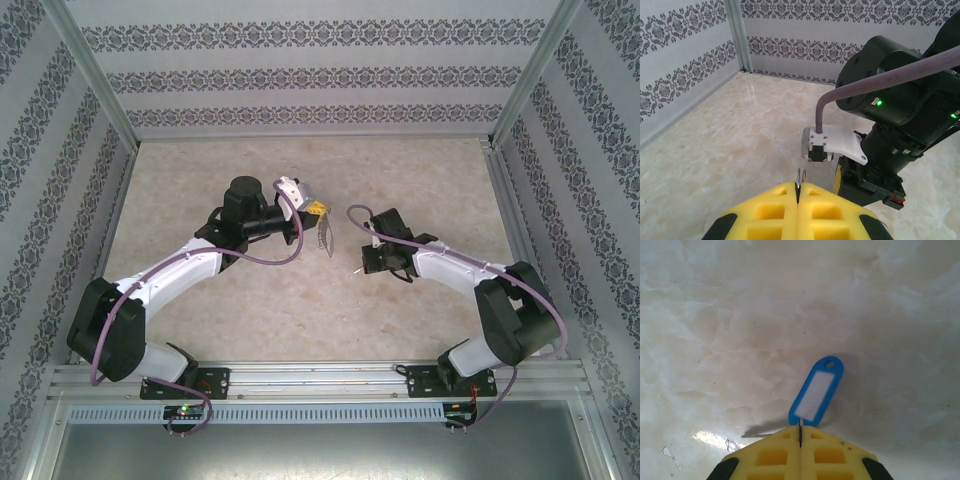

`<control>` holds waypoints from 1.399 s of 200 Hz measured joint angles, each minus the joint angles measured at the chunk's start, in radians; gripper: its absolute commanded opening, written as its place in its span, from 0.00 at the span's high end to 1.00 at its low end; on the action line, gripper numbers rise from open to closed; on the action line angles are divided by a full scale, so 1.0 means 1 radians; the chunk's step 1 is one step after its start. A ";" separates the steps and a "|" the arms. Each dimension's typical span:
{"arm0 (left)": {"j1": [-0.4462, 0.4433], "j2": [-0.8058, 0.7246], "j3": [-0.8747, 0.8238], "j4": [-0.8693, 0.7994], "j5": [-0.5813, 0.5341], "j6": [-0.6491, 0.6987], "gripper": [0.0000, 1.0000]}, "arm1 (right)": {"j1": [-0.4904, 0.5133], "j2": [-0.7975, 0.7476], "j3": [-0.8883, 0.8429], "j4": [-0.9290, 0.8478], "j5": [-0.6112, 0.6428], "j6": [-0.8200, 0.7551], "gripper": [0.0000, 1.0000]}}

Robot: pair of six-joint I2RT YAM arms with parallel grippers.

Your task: Put the keys on the keyring

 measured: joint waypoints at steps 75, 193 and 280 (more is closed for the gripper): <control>0.000 0.000 0.000 0.000 0.000 0.000 1.00 | 0.000 0.082 0.032 0.029 -0.014 0.002 1.00; 0.000 0.000 0.000 0.000 0.000 0.001 1.00 | 0.000 0.119 0.037 0.052 -0.018 0.006 0.86; 0.000 0.000 0.000 0.000 0.000 0.006 1.00 | -0.001 0.145 0.046 0.067 -0.019 0.007 0.84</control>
